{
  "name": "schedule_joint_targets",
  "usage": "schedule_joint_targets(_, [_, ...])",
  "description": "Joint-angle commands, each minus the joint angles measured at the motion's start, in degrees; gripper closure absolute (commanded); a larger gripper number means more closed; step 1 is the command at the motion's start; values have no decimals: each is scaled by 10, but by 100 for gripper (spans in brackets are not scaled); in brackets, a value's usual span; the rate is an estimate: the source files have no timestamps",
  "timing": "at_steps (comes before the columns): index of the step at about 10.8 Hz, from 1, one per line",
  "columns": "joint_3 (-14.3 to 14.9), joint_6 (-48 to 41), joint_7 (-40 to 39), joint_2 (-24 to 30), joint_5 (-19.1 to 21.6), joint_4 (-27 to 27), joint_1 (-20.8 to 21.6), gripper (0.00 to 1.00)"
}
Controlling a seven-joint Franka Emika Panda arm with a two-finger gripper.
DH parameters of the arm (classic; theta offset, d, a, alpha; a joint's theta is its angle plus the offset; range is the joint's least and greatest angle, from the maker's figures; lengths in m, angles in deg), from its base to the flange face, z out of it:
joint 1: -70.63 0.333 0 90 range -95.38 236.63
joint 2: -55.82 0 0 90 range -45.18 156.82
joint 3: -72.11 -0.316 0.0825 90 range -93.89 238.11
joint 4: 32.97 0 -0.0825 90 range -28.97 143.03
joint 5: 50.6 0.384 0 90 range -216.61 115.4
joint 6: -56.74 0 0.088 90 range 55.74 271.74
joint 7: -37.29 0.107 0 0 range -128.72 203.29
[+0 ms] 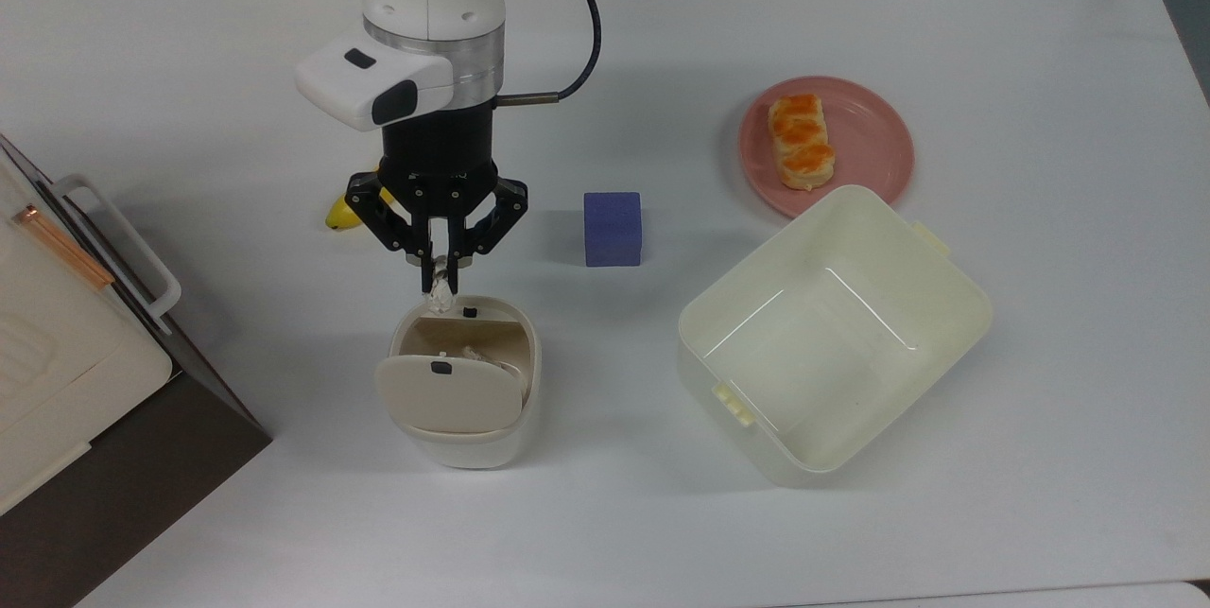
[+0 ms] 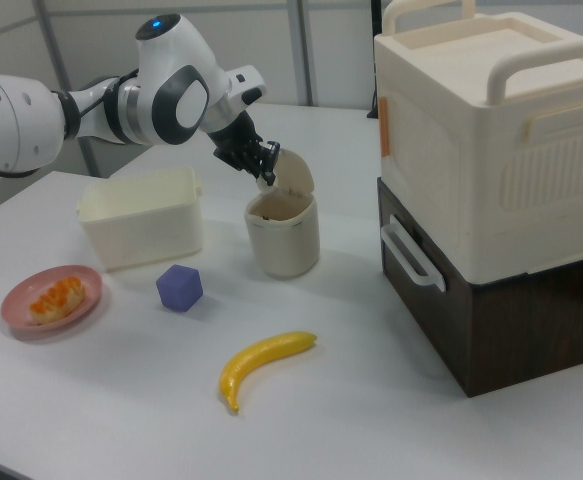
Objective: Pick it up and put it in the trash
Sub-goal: 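Open the gripper to drop the white object into the trash can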
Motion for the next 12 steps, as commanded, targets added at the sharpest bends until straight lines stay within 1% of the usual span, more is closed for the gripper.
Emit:
schedule_joint_targets(1, [4, 9, 13, -5, 4, -13, 4, 84])
schedule_joint_targets(12, [4, 9, 33, -5, 6, -14, 5, 81])
